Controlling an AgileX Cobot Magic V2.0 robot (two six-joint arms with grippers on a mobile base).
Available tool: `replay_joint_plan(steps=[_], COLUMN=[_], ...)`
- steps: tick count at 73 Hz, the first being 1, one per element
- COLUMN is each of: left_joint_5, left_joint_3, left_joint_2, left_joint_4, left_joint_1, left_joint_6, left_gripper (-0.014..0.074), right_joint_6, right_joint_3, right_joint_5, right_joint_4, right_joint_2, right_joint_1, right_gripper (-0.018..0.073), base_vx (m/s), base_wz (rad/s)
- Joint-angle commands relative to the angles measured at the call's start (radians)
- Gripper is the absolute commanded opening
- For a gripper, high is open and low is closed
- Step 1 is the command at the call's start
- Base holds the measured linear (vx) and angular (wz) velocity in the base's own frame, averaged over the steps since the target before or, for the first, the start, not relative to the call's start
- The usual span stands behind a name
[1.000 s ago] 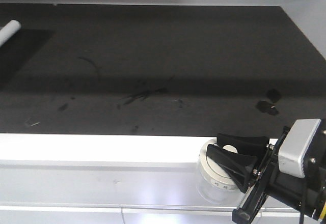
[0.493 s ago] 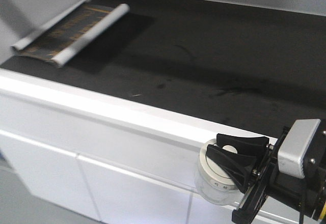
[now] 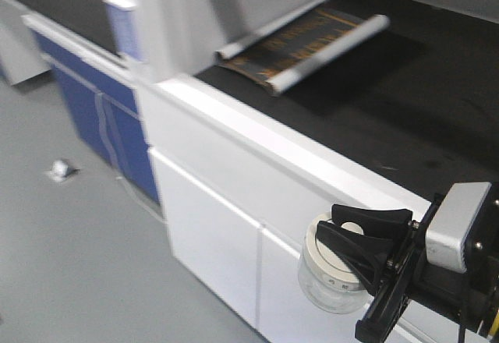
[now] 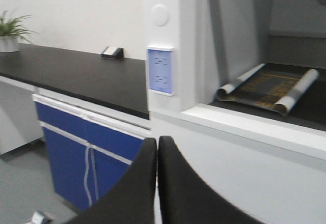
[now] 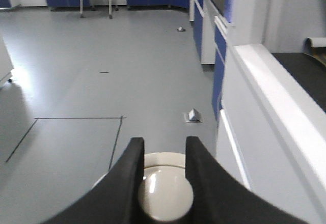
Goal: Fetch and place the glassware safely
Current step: 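Hold the jar in the right gripper while the base drives to another bench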
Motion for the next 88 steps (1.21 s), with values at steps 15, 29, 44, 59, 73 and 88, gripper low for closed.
replay_joint_plan(steps=[15, 29, 44, 59, 73, 88], left_joint_5=[-0.068, -0.068, -0.068, -0.068, -0.068, -0.068], left_joint_3=[-0.027, -0.027, -0.027, -0.027, -0.027, -0.027], left_joint_2=[0.010, 0.010, 0.010, 0.010, 0.010, 0.010], left_joint_4=[-0.006, -0.006, -0.006, -0.006, -0.006, -0.006], left_joint_1=[-0.008, -0.008, -0.007, -0.007, -0.007, -0.007], left_joint_6=[-0.006, -0.006, -0.006, -0.006, -0.006, -0.006], left_gripper=[-0.0007, -0.0007, -0.0007, -0.0007, -0.0007, -0.0007], right_joint_6=[-0.008, -0.008, -0.008, -0.008, -0.008, -0.008], right_joint_3=[-0.030, -0.030, -0.030, -0.030, -0.030, -0.030], right_joint_5=[-0.065, -0.065, -0.063, -0.064, -0.064, -0.065], right_joint_4=[0.040, 0.040, 0.040, 0.040, 0.040, 0.040], right_joint_2=[-0.016, -0.016, -0.016, -0.016, -0.016, -0.016], right_joint_1=[-0.003, -0.003, -0.003, -0.003, -0.003, -0.003], right_gripper=[-0.0001, -0.0001, -0.0001, -0.0001, -0.0001, -0.0001], base_vx=[0.09, 0.11, 0.14, 0.20, 0.28, 0.39], base_wz=[0.88, 1.03, 0.90, 0.54, 0.30, 0.10])
